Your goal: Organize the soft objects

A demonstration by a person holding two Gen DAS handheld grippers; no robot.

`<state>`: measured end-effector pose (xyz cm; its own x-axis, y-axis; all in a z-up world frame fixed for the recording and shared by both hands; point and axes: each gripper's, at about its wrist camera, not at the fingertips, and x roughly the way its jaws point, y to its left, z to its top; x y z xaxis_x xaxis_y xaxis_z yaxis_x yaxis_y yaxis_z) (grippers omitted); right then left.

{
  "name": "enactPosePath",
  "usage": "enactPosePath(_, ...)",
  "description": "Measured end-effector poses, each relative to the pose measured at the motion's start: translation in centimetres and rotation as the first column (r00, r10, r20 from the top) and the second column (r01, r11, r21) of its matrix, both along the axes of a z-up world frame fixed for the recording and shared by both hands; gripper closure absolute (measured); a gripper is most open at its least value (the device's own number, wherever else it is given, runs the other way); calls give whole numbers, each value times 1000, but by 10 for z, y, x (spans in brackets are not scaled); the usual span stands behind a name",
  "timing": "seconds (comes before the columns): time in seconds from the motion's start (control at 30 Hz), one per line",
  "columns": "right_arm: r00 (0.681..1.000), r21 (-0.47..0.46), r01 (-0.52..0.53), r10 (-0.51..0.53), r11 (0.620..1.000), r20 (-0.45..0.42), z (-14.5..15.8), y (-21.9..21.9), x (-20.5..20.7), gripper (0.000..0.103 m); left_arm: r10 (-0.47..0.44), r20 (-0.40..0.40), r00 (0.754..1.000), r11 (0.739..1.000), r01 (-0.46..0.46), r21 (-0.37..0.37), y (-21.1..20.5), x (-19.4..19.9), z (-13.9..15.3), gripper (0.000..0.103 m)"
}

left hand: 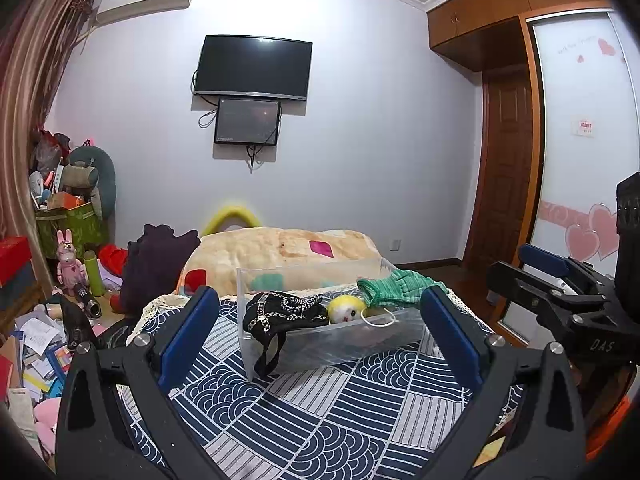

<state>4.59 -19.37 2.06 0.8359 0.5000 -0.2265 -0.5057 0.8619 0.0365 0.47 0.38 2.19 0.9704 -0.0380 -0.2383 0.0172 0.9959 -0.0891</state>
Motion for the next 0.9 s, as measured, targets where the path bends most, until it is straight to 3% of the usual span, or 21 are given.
enactPosePath(0.9,1000,3,-1,1,1000,-17,-3,1,0,0,-26,-18,1000,999,26,19,-11,3,-2,1)
